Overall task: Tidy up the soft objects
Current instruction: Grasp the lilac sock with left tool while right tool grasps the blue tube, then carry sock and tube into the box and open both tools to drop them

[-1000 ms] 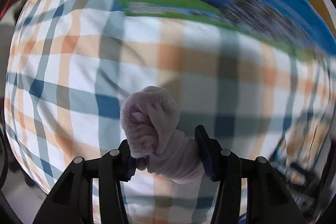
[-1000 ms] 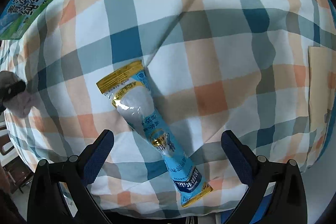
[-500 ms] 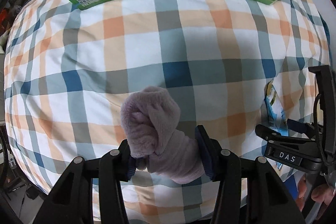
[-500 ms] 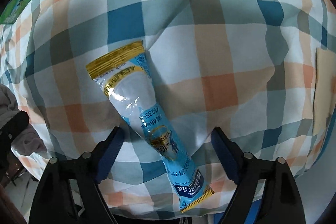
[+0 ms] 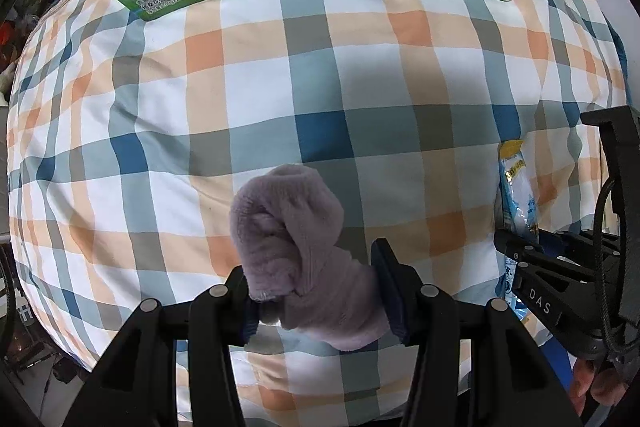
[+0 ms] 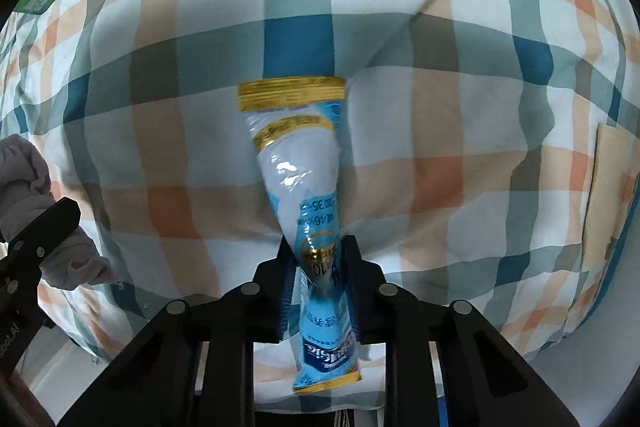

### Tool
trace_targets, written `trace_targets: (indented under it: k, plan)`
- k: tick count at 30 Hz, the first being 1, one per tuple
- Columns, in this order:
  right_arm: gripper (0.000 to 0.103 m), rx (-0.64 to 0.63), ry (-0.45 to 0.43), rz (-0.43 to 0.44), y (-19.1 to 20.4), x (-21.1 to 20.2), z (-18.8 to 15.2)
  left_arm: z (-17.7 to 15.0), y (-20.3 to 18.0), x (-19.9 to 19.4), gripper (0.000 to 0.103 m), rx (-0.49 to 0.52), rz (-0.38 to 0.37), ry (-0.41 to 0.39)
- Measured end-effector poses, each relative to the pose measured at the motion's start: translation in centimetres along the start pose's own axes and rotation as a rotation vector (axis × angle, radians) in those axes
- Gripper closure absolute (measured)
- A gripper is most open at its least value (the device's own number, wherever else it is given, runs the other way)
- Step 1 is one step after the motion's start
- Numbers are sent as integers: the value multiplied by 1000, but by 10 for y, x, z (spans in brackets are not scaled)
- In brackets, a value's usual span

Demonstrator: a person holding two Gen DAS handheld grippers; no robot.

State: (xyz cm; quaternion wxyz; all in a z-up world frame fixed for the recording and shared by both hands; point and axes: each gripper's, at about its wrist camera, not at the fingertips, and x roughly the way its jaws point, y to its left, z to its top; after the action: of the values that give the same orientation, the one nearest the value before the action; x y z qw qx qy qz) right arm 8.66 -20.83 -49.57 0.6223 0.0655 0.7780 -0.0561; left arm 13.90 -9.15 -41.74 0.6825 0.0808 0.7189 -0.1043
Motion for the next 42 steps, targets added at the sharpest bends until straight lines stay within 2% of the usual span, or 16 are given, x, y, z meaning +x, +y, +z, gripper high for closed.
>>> trace_targets:
  k: [4,10,15,21,25,30,36,42]
  plan:
    - [86,2,-7,14,4,-14,-4,-2,6,-20,56,20,10,-33]
    - [87,5,-60,110,6,-54,-10,2,4,-63,56,41,-9,-112]
    - [87,-19,-172,181,17,-115,-10,18,7,-118,56,46,-37,-213]
    - [87,-57,-307,241,20,-205,16,53,15,-176,56,57,-65,-319]
    - [87,-82,-379,234,23,-252,45,90,21,-202,56,57,-64,-374]
    - [87,-83,-426,213,26,-287,94,135,37,-215,56,25,-71,-397]
    - [87,-65,-437,183,27,-297,153,184,52,-205,56,-4,-70,-377]
    - [87,-34,-408,164,22,-281,208,235,63,-170,56,-36,-82,-300]
